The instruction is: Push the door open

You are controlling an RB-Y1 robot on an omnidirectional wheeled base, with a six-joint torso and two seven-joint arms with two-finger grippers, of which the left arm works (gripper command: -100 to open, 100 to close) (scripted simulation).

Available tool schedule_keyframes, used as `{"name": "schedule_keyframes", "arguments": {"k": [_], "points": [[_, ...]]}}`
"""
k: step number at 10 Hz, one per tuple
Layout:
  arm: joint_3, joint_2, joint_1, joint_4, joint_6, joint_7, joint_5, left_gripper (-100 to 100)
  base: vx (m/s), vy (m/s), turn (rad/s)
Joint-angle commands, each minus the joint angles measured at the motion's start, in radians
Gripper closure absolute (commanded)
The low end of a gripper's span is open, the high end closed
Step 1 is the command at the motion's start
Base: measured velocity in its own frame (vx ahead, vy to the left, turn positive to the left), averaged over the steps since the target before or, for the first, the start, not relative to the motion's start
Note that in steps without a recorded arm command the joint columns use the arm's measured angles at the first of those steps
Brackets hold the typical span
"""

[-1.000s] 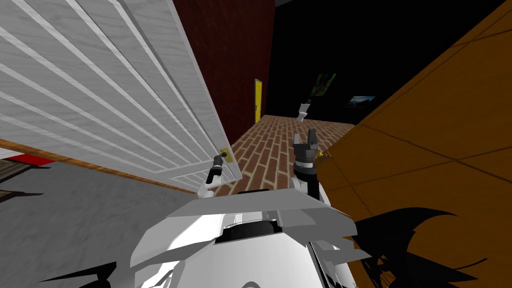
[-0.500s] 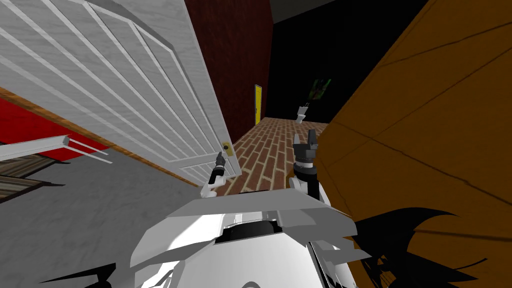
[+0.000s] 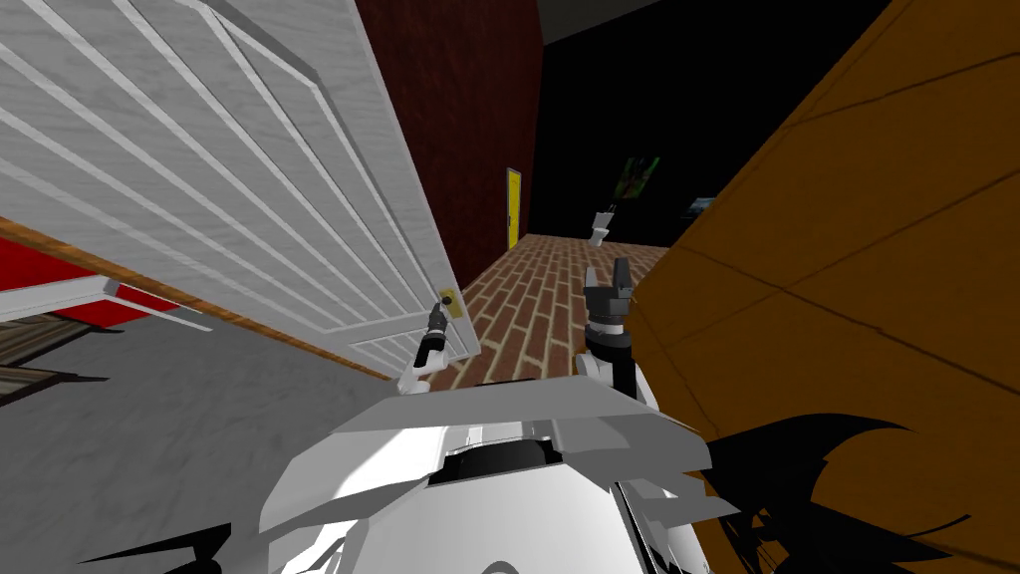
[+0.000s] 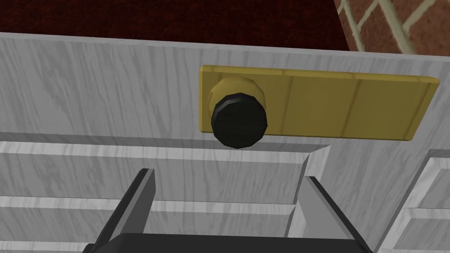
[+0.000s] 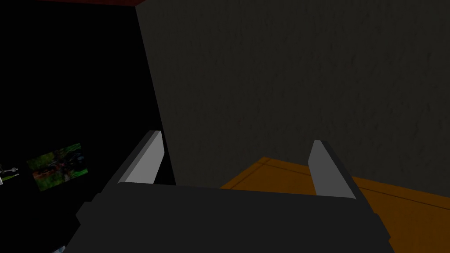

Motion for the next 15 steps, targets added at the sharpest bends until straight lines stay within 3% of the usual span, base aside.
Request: {"name": "schedule_keyframes", "arguments": {"k": [1,4,5,10,15], "points": [[0.005,-0.001,-0.003,0.007,-0.008,-0.001,0.000,-100,0.225,0.034,-0.027],[0.008,-0.007,-0.005,0.011,-0.013,-0.002,0.000,-100,0.192,0.035,-0.015],[0.008,-0.007,-0.005,0.011,-0.013,-0.002,0.000,100,-0.010,-0.003,0.006],[0.008,-0.007,-0.005,0.011,-0.013,-0.002,0.000,100,-0.021,-0.004,0.001],[0.056,0.004,0.003,0.002,0.000,-0.010,0.011,100,0.155,-0.050,0.041]]}}
